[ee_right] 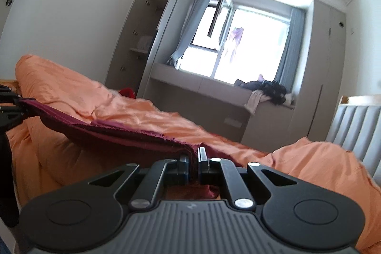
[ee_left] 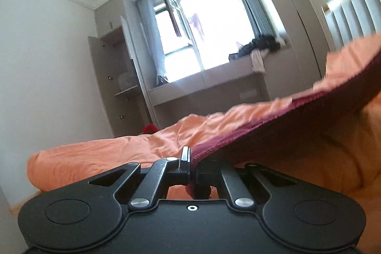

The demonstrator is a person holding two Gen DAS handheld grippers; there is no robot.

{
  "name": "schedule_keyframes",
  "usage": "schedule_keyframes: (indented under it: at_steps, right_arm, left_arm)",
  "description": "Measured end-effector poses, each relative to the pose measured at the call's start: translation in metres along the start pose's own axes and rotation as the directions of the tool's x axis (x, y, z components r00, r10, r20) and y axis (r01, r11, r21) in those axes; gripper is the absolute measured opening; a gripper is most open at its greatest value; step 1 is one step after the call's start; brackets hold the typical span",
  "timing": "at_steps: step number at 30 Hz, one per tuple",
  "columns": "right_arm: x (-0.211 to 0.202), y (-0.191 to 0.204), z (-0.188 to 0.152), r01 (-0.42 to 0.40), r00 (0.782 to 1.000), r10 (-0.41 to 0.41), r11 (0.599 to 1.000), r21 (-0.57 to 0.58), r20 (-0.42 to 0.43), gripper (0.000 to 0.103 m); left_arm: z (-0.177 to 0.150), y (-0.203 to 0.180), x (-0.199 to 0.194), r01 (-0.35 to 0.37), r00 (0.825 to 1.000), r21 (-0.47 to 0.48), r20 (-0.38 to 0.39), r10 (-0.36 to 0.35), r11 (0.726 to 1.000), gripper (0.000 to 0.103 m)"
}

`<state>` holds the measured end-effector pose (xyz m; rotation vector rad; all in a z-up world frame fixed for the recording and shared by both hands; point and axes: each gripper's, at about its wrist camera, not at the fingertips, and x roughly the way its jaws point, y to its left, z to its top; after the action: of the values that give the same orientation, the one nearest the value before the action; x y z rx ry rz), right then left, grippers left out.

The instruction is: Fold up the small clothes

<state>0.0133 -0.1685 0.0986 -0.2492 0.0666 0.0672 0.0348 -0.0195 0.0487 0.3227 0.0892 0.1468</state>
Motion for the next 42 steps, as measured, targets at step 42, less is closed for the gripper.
schedule_keyframes:
  at_steps: [42]
  right_arm:
    - [0.299, -0.065, -0.028, 0.124, 0.985, -0.103, 0.981, 0.151, -0.142, 0.007]
  left_arm:
    - [0.098, -0.036, 0.301, 0.093, 0.982, -0.136, -0.15, -0.114, 0.986, 0.004]
